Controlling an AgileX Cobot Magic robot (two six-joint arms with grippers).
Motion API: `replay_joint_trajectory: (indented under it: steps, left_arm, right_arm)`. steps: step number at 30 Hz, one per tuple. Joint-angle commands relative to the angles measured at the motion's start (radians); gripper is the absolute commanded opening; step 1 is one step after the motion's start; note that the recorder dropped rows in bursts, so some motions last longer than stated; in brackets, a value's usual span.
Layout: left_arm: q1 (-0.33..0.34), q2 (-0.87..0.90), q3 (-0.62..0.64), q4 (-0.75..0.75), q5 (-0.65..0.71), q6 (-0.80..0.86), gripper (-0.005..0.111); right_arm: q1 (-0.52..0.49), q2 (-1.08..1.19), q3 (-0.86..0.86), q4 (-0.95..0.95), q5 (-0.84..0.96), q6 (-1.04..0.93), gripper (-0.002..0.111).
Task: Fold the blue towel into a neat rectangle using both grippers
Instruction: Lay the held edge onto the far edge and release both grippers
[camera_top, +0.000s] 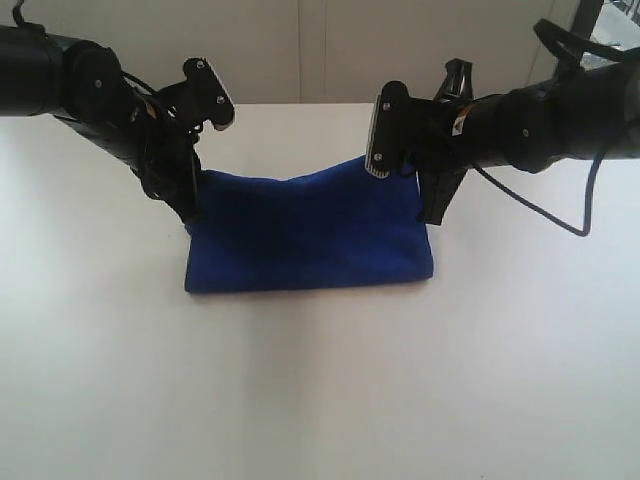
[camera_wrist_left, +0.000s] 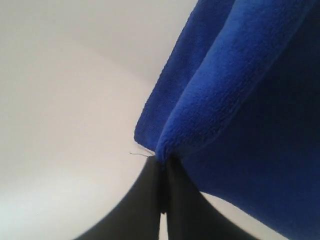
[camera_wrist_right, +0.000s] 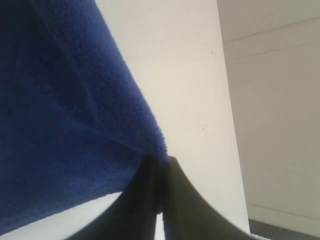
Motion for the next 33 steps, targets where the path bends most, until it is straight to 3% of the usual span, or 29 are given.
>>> replay_joint_trajectory:
  steps: [1,13,24,33]
  left_arm:
    - [0.003,-0.002,-0.027,-0.014,0.012,-0.010,0.000]
    - [0.044,0.031,-0.056,-0.011,-0.001,-0.021,0.000]
    - [0.045,0.084,-0.058,-0.011,-0.092,-0.021,0.000]
    - [0.045,0.084,-0.068,-0.011,-0.129,-0.021,0.000]
  right_arm:
    - [-0.010,0.011,-0.030,-0.003,-0.012,0.005,0.000]
    - [-0.010,0.053,-0.058,-0.003,-0.049,0.005,0.000]
    - [-0.011,0.111,-0.058,-0.003,-0.165,-0.006,0.000]
    - [-0.035,0.115,-0.105,-0.001,-0.138,-0.017,0.000]
